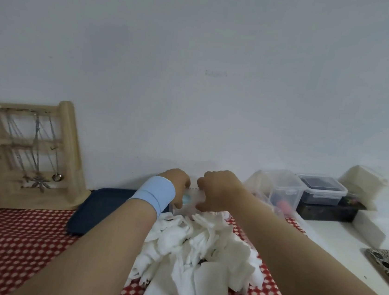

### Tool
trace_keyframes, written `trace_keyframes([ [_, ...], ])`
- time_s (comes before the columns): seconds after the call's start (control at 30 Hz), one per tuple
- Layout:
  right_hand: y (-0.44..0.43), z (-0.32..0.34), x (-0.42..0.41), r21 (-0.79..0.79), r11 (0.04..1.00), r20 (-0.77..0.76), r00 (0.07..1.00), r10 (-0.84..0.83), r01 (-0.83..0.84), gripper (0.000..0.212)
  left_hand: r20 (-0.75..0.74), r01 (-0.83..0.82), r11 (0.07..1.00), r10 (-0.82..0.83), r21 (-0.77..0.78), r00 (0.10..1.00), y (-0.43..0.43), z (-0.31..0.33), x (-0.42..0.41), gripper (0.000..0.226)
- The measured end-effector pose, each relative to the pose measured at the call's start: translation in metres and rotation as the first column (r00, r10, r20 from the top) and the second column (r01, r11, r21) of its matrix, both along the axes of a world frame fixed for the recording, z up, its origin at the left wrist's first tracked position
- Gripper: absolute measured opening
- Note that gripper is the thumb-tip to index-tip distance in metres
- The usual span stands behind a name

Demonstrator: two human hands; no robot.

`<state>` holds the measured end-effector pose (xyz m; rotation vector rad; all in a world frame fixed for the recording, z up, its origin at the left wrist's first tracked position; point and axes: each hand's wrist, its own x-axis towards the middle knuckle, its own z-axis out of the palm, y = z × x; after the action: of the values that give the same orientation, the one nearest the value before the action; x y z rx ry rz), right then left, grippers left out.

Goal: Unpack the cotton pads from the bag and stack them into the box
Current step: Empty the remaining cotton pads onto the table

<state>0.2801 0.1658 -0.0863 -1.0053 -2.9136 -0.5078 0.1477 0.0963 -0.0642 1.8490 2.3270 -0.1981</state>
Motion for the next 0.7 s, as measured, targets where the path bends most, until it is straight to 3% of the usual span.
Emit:
trace_keyframes([
  [0.2,-0.001,0.004,-0.004,-0.023,0.999,0.080,0.996,0.046,-0.044,0.036,-0.081,0.028,0.999,-0.025,0.042,0.996,0.004,-0.009,-0.001,0.053],
  [0.7,-0.011,0.002,0.005,-0.024,0.985,0.181,0.968,0.174,-0.172,0.038,-0.101,0.026,0.998,-0.020,0.055,0.995,0.001,-0.011,0.001,0.051],
])
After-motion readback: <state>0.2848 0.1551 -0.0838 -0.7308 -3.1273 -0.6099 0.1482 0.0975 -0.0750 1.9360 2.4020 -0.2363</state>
